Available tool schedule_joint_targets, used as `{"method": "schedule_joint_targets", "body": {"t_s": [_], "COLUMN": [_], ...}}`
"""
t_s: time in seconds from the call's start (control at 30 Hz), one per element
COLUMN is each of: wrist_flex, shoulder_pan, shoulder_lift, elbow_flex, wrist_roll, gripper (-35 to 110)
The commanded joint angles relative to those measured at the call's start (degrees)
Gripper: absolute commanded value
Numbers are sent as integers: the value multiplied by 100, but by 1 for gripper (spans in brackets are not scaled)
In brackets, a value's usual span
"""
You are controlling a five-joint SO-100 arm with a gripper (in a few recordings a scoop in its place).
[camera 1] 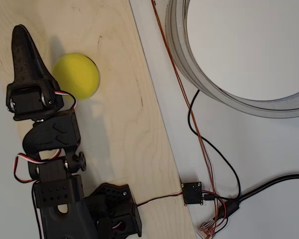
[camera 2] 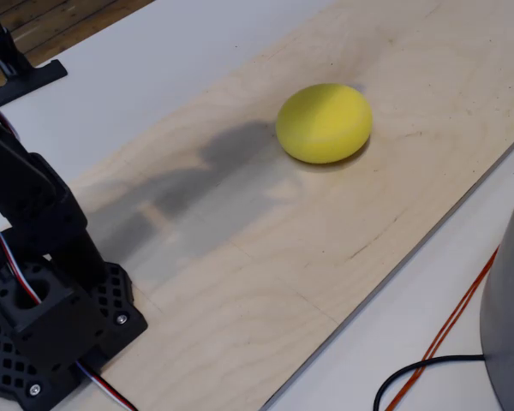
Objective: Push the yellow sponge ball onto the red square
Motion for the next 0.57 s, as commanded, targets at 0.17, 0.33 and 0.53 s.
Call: {"method": "schedule_joint_targets", "body": {"t_s": [0.17,0.33,0.53], "wrist_flex": [-132,-141,-141], "shoulder_pan": [-9,-9,0], "shoulder_lift": [26,26,9], "elbow_flex": [-88,-97,-88], "wrist_roll": [229,290,308], "gripper": [-1,-1,0]}}
